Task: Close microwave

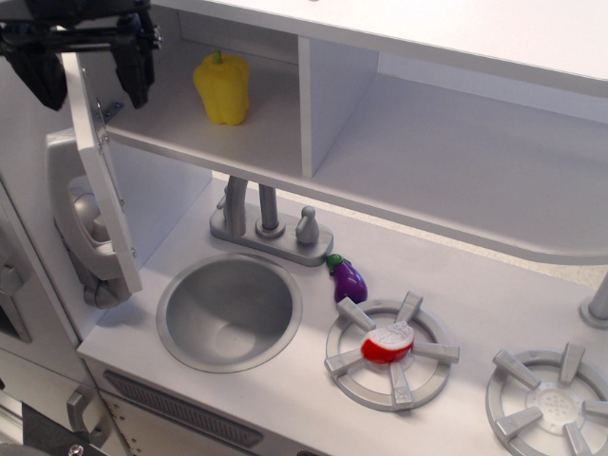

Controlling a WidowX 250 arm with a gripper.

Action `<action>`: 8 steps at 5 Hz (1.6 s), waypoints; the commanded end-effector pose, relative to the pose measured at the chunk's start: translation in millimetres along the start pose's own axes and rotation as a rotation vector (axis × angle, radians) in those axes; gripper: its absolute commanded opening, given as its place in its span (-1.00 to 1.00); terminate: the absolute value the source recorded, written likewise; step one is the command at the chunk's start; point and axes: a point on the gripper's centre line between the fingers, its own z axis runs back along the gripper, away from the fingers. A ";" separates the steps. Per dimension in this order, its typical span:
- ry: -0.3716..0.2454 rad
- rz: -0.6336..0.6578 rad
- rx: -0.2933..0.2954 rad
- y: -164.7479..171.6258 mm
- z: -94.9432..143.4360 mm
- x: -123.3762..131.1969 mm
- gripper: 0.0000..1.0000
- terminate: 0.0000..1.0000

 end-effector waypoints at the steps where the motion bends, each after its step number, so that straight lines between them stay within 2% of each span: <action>1: 0.002 -0.007 0.017 -15.5 -13.0 1.2 1.00 -1.00; 3: 0.027 -0.024 -0.018 -47.9 -20.7 1.8 1.00 -1.00; 5: 0.024 0.001 -0.058 -86.1 -12.7 9.0 1.00 -1.00; 7: -0.036 -0.001 -0.109 -109.5 36.2 -3.2 1.00 -1.00; 8: -0.009 -0.018 -0.148 -131.8 52.1 -19.4 1.00 -1.00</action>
